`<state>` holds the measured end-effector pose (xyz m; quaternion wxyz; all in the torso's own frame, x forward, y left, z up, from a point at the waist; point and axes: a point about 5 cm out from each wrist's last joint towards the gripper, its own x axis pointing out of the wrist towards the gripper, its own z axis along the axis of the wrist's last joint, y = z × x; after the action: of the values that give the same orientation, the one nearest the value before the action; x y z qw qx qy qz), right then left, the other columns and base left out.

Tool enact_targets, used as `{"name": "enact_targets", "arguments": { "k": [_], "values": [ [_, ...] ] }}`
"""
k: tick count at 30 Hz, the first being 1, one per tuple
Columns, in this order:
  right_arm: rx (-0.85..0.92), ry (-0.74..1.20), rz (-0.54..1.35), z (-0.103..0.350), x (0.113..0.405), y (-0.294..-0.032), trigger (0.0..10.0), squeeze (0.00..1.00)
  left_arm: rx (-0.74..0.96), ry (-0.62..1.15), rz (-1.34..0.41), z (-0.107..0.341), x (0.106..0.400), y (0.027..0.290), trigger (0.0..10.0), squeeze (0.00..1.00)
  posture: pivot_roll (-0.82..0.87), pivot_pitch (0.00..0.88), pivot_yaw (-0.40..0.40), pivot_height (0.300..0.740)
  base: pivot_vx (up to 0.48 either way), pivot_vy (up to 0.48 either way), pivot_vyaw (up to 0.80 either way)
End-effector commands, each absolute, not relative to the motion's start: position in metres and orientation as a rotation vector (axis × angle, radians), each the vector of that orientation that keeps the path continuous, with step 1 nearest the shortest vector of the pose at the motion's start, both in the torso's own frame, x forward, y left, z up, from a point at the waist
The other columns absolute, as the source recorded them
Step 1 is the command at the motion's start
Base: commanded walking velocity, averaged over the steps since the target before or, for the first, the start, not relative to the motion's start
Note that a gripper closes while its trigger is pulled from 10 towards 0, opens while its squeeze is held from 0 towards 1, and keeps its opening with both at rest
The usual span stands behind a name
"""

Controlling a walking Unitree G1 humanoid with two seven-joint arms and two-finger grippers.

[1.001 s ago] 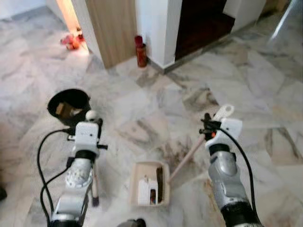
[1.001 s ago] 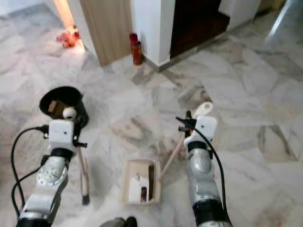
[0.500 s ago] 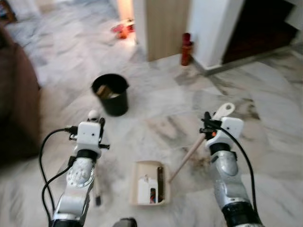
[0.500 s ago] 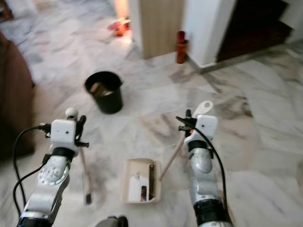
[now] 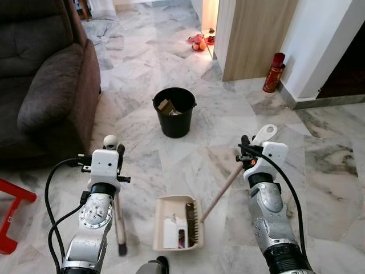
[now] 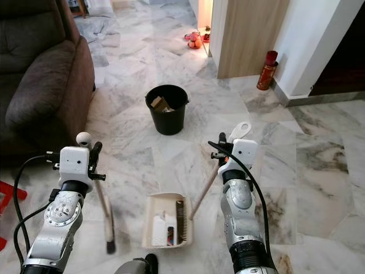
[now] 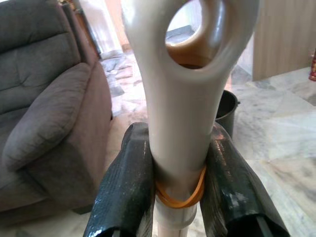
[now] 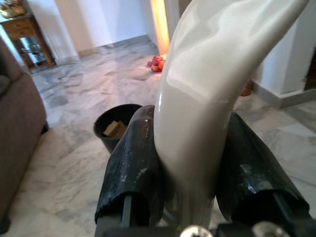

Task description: Sweep floor

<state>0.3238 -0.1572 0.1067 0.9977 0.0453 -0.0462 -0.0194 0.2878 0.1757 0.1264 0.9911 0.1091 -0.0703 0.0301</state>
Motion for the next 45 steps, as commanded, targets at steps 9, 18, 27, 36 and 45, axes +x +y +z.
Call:
{"name": "enact_targets", "arguments": {
  "k": [9, 18, 27, 36, 45],
  "values": [
    [0.081, -0.138, -0.026, 0.1175, 0.3268, -0.1558, 10.0, 0.0, 0.242, -0.175, 0.064, 0.135, 0.2895, 0.1773, 10.0, 0.0, 0.11, 0.123, 0.028, 0.74, 0.315, 0.0, 0.09],
    [0.095, -0.13, -0.021, 0.1168, 0.3272, -0.1554, 10.0, 0.0, 0.245, -0.17, 0.072, 0.1352, 0.29, 0.1783, 10.0, 0.0, 0.11, 0.142, 0.028, 0.74, 0.325, 0.0, 0.27],
    [0.08, -0.129, -0.01, 0.1156, 0.3264, -0.1534, 10.0, 0.0, 0.245, -0.171, 0.067, 0.1348, 0.2898, 0.1775, 10.0, 0.0, 0.11, 0.12, 0.027, 0.74, 0.335, 0.0, 0.28],
    [0.081, -0.132, 0.002, 0.1155, 0.3266, -0.1526, 10.0, 0.0, 0.247, -0.174, 0.06, 0.1343, 0.2901, 0.1763, 10.0, 0.0, 0.1, 0.079, 0.027, 0.74, 0.337, 0.0, 0.0],
    [0.082, -0.132, 0.004, 0.1164, 0.3282, -0.1524, 10.0, 0.0, 0.245, -0.178, 0.052, 0.1346, 0.2909, 0.1747, 10.0, 0.0, 0.1, 0.068, 0.024, 0.74, 0.336, 0.0, 0.0]
  ]
}}
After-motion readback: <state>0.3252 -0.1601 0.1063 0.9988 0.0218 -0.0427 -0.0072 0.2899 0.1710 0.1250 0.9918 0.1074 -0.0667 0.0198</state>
